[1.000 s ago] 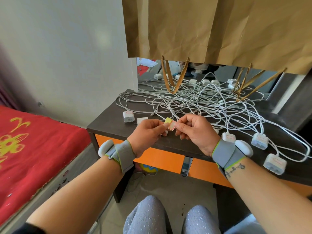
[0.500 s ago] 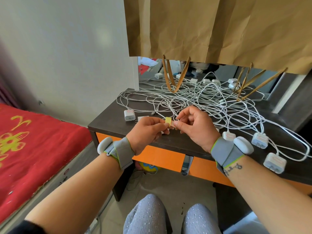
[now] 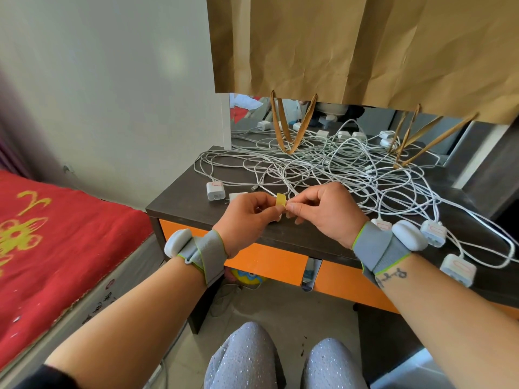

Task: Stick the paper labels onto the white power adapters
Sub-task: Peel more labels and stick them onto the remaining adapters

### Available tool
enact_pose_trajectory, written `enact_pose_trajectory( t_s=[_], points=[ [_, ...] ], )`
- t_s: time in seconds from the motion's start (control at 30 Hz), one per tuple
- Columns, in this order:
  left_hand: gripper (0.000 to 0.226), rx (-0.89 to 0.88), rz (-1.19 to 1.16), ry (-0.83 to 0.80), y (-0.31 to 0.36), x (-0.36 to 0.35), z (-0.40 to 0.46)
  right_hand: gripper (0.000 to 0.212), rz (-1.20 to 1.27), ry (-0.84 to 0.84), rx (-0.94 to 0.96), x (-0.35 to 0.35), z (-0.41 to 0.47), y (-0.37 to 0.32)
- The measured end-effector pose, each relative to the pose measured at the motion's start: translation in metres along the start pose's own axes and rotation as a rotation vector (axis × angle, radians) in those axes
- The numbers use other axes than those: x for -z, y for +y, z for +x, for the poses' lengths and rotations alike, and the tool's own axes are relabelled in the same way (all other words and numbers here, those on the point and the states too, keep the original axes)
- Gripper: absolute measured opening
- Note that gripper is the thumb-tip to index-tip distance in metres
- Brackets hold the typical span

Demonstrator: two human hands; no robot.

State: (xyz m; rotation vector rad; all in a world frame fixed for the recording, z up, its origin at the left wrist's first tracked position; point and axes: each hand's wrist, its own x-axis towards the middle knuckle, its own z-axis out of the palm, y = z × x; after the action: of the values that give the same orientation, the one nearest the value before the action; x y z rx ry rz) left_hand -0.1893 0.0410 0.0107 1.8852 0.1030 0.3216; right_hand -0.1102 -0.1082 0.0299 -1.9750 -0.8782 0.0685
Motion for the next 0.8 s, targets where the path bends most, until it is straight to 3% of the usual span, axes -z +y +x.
enact_pose_trajectory(
  t_s=[0.3, 0.8],
  points=[
    [0.008, -0.068, 0.155, 0.044, -0.0032, -0.0026, 0.0006, 0.005, -0.189, 0.073, 0.029, -0.0010, -0.0008, -0.0018],
    [0.014, -0.026, 0.177, 0.034, -0.0009, -0.0026, 0.0041, 0.009, -0.095, 0.042, -0.058, -0.0008, 0.0057, 0.0018]
  ],
)
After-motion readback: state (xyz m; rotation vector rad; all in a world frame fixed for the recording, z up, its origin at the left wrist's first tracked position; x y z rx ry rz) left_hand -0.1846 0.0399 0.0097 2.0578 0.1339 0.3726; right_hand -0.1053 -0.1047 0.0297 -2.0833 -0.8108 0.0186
